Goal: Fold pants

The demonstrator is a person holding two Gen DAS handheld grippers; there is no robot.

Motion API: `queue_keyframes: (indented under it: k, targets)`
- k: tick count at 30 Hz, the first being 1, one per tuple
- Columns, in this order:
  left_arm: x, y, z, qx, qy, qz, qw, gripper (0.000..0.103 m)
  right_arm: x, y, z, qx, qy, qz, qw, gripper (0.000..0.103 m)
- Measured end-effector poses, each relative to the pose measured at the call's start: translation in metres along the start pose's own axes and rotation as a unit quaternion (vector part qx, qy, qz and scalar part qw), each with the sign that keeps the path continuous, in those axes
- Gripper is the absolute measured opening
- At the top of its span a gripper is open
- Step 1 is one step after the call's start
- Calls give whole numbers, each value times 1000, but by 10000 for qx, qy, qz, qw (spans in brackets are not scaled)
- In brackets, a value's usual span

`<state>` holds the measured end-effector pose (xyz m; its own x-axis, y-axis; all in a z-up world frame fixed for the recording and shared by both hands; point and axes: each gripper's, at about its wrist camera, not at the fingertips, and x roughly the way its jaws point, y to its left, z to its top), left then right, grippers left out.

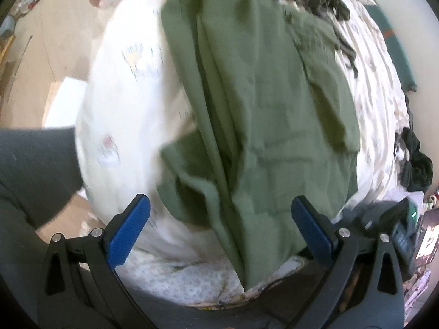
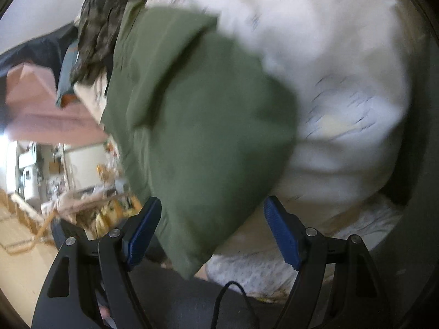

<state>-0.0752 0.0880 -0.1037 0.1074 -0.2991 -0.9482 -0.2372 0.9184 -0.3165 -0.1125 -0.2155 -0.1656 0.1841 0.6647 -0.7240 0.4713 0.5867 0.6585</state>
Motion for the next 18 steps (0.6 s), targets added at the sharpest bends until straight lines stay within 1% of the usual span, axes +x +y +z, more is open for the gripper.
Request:
queue_keyframes:
  k: [1, 2, 4, 5, 7, 8, 9, 10, 11, 13, 14, 15, 17, 18]
  targets:
    - [-4, 0, 7, 46, -66, 38, 10000, 101, 9, 2, 0, -37, 115, 117, 9999, 80]
    - [-9, 0, 14, 80, -128, 100, 9998, 101, 15, 3, 1, -43, 143, 241, 9996, 80]
    - [-21, 2, 29, 93, -321, 199, 9992, 101, 24, 3, 4, -119, 147, 421, 9989, 81]
    - [-25, 2, 34, 92, -392, 204, 9990, 102, 27, 3, 9, -165, 54, 578, 9982, 80]
    - [-33, 3, 41, 72, -521, 206, 9984, 102, 28, 0, 13, -36, -35, 611, 9981, 63]
    - [-36, 5, 44, 45, -564, 185, 9982, 102, 25, 0, 14, -18, -106, 646, 9979, 56]
    - [-38, 7, 45, 10, -585, 144, 9982, 102, 21, 2, 15, -120, -183, 594, 9980, 42]
    - [-37, 9, 45, -19, -584, 124, 9982, 102, 16, 3, 15, -172, -259, 528, 9981, 40]
    - [-35, 11, 44, -56, -573, 104, 9983, 102, 11, 0, 14, -26, -310, 709, 9970, 40]
    - [-30, 15, 42, -138, -506, 57, 9986, 102, 6, -3, 13, 74, -333, 949, 9949, 46]
    - [-25, 17, 40, -166, -464, 45, 9988, 102, 6, -5, 14, 112, -328, 1017, 9942, 50]
    - [-20, 19, 39, -194, -408, 47, 9990, 102, 10, -8, 14, 172, -296, 969, 9947, 59]
    - [-12, 22, 34, -257, -302, 59, 9992, 102, 17, -12, 14, 284, -191, 693, 9970, 60]
    - [-10, 22, 31, -287, -268, 30, 9992, 102, 18, -13, 13, 283, -187, 669, 9972, 60]
